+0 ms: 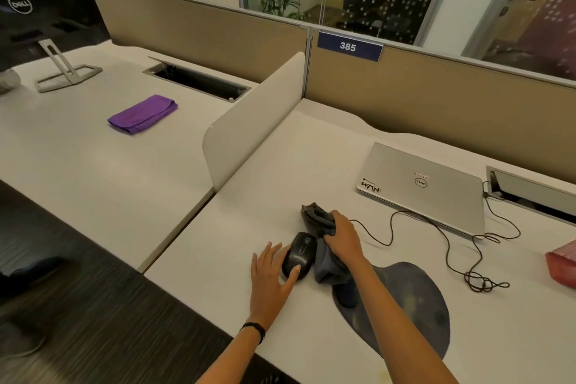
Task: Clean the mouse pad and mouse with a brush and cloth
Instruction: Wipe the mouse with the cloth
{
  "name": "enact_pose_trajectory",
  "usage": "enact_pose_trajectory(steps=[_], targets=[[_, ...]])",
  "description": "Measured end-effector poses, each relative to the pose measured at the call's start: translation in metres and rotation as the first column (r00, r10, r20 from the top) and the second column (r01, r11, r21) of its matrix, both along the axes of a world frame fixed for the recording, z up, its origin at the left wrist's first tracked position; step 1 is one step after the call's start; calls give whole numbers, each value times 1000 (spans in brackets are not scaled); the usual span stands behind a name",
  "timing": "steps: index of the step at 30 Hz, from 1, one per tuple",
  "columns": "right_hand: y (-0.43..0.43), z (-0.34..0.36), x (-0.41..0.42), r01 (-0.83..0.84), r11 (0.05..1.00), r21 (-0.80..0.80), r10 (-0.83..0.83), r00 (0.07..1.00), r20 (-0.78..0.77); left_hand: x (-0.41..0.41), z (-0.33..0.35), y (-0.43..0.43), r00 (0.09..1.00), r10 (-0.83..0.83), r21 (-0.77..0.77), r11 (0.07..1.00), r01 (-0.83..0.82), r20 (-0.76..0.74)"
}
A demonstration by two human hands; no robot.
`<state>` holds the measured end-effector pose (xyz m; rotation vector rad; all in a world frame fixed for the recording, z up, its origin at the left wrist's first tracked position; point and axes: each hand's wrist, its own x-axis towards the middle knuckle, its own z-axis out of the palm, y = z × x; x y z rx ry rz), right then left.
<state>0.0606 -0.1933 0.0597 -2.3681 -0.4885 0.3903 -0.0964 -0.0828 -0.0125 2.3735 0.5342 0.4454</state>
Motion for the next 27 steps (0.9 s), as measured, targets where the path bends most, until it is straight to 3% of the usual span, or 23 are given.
enact_pose_trajectory(steps=[4, 7, 16, 23, 27], targets=[[-10, 16, -2, 221, 948, 230, -224, 974, -15, 0, 3, 0, 1000, -14, -16, 1000, 14, -3], [-19, 34, -7, 292, 895, 338, -274, 956, -100, -1, 5, -1, 1000, -19, -34, 999, 19, -8], [-59, 54, -21, 494, 734, 467, -336, 861, -383, -2, 8, -2, 1000, -22, -89, 996, 21, -19], [-106, 65, -25, 609, 597, 522, -419, 792, -445, -1, 5, 0, 1000, -27, -80, 996, 26, -9], [-145, 69, -29, 629, 592, 504, -497, 777, -385, 4, 11, -2, 996, -87, 16, 996, 87, 18]])
